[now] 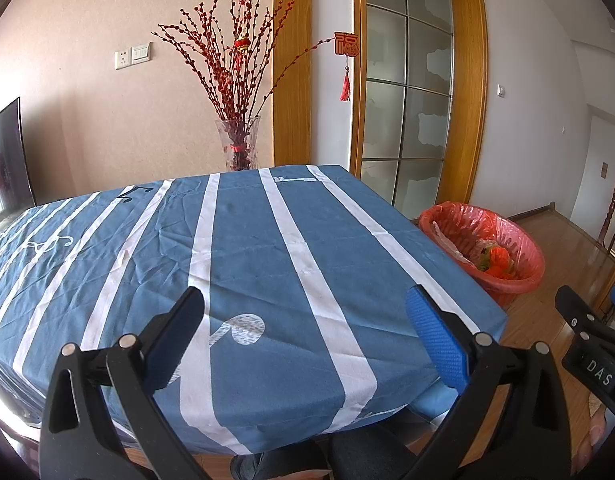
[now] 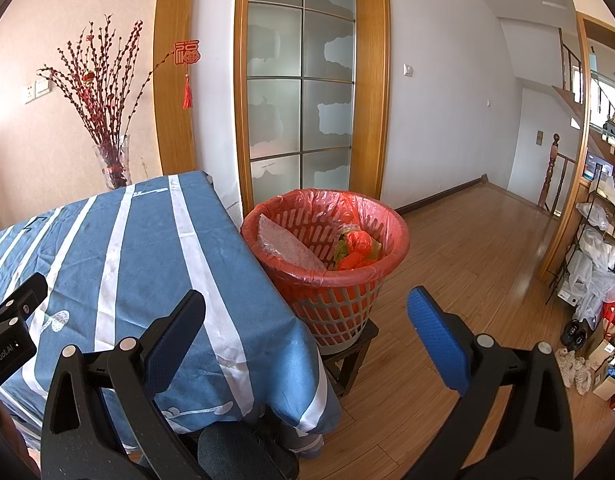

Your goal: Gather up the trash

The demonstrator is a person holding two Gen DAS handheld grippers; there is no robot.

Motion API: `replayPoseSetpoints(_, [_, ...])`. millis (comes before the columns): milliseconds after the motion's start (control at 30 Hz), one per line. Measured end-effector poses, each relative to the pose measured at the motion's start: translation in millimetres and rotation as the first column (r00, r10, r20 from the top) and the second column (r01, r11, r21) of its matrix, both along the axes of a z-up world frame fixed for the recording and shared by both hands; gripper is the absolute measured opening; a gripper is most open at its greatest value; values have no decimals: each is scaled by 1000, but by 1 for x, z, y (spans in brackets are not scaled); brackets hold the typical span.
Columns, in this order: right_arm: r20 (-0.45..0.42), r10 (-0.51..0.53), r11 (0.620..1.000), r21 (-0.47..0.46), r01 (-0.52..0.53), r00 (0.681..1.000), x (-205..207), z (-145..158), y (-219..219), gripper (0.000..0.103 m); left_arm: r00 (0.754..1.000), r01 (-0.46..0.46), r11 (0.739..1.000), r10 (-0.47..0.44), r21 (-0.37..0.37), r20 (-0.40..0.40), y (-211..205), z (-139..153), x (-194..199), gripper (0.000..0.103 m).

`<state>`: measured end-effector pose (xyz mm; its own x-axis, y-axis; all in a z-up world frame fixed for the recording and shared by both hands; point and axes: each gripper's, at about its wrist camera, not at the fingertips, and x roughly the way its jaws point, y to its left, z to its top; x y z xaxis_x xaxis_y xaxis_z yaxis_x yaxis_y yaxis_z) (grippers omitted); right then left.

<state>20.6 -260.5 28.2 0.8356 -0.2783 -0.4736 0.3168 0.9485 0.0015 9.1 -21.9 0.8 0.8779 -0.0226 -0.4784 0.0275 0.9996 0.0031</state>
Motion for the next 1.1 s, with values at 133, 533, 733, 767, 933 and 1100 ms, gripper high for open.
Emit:
replayPoseSetpoints(133, [0, 0, 1000, 0, 0, 1000, 0, 0, 0, 100, 1000, 0, 1000, 0, -1, -1, 0, -1, -1, 99])
replayPoseSetpoints(533, [-3, 1, 1000, 2, -1, 1000, -1, -1, 1, 100, 1000, 2, 1000, -2, -2, -6, -3, -6, -4, 99])
replayPoseSetpoints(733, [-3, 2, 1000, 3, -2, 1000, -1, -1, 1, 100, 1000, 4, 1000, -4, -3, -9, -5, -7, -5, 99])
replayPoseSetpoints(767, [-4, 2, 1000, 4, -2, 1000, -2, -2, 2, 100, 1000, 4, 1000, -4, -3, -9, -4, -6, -3, 99])
replayPoseSetpoints(933, [-4, 2, 1000, 3, -2, 1000, -1, -1, 1, 100, 1000, 5, 1000, -5, -4, -11, -3, -6, -2, 99])
replayPoseSetpoints(1100, [-4, 2, 1000, 4, -2, 1000, -1, -1, 1, 100, 1000, 5, 1000, -5, -5, -13, -3, -7, -2, 99])
